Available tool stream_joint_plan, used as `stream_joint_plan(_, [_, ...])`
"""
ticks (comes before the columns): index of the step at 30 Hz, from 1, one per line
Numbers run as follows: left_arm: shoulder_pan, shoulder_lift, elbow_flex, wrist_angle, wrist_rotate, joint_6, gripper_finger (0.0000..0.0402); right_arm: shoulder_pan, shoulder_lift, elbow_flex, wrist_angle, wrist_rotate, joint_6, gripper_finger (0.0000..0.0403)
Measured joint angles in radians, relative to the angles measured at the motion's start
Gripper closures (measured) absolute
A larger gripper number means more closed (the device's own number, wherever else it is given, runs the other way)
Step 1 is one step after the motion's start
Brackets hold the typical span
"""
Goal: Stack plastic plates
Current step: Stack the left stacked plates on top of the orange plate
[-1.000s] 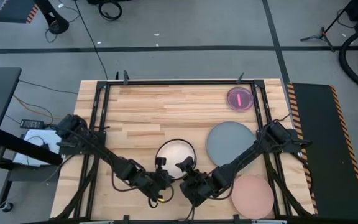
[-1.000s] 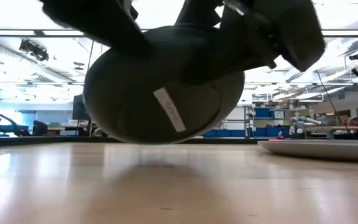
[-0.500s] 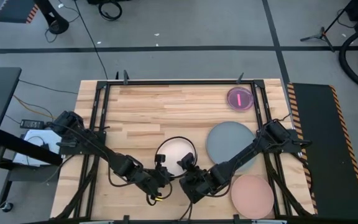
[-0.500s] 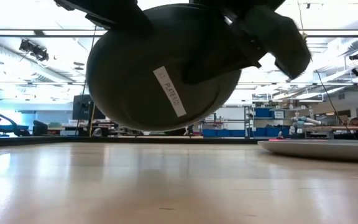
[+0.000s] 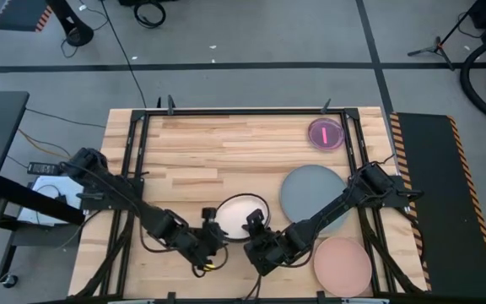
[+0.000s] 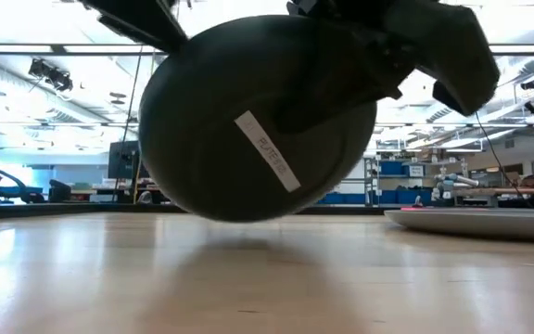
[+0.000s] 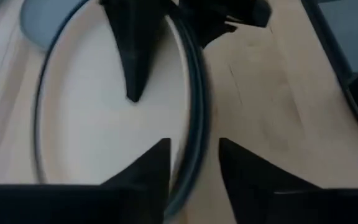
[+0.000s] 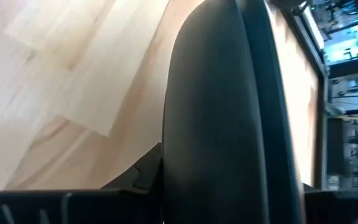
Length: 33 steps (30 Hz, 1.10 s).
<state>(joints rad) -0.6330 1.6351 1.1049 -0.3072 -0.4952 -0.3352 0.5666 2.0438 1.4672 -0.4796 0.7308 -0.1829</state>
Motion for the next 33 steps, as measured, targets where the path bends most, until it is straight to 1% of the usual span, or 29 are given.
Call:
stream_joint_plan(5, [-0.045, -0.112, 0.000, -0.219, -0.073, -0.092, 0.0188, 0.000, 0.000, -0.001, 0.004, -0.054, 0.057, 0.0270])
stream_joint_plan(9, [-0.100, -0.185, 0.000, -0.361, -0.114, -0.187, 0.0159, 0.011, -0.002, 0.007, -0.001, -0.070, 0.105, 0.0271])
stream_joint_plan(13, [-0.169, -0.220, 0.000, -0.462, -0.241, -0.273, 0.0157, 0.047, -0.002, 0.067, -0.097, -0.064, 0.117, 0.0271])
stream_joint_plan(17, [-0.219, -0.220, 0.000, -0.579, -0.365, -0.401, 0.0164, 0.082, -0.002, 0.197, -0.294, -0.014, 0.184, 0.0271])
stream_joint_plan(21, [-0.237, -0.219, 0.000, -0.645, -0.393, -0.519, 0.0168, 0.111, -0.002, 0.320, -0.530, 0.010, 0.327, 0.0271])
stream_joint_plan(24, [-0.251, -0.219, 0.000, -0.651, -0.406, -0.539, 0.0168, 0.135, -0.003, 0.387, -0.689, 0.002, 0.470, 0.0271])
stream_joint_plan(26, [-0.258, -0.218, 0.000, -0.650, -0.407, -0.544, 0.0168, 0.153, -0.003, 0.417, -0.798, -0.046, 0.582, 0.0271])
stream_joint_plan(28, [-0.264, -0.218, 0.000, -0.650, -0.406, -0.547, 0.0168, 0.177, -0.003, 0.438, -0.868, -0.109, 0.696, 0.0271])
stream_joint_plan(31, [-0.270, -0.218, 0.000, -0.651, -0.407, -0.546, 0.0169, 0.215, -0.003, 0.460, -0.917, -0.195, 0.830, 0.0271])
stream_joint_plan(33, [-0.270, -0.218, 0.000, -0.653, -0.413, -0.540, 0.0169, 0.238, -0.003, 0.473, -0.928, -0.233, 0.889, 0.0271])
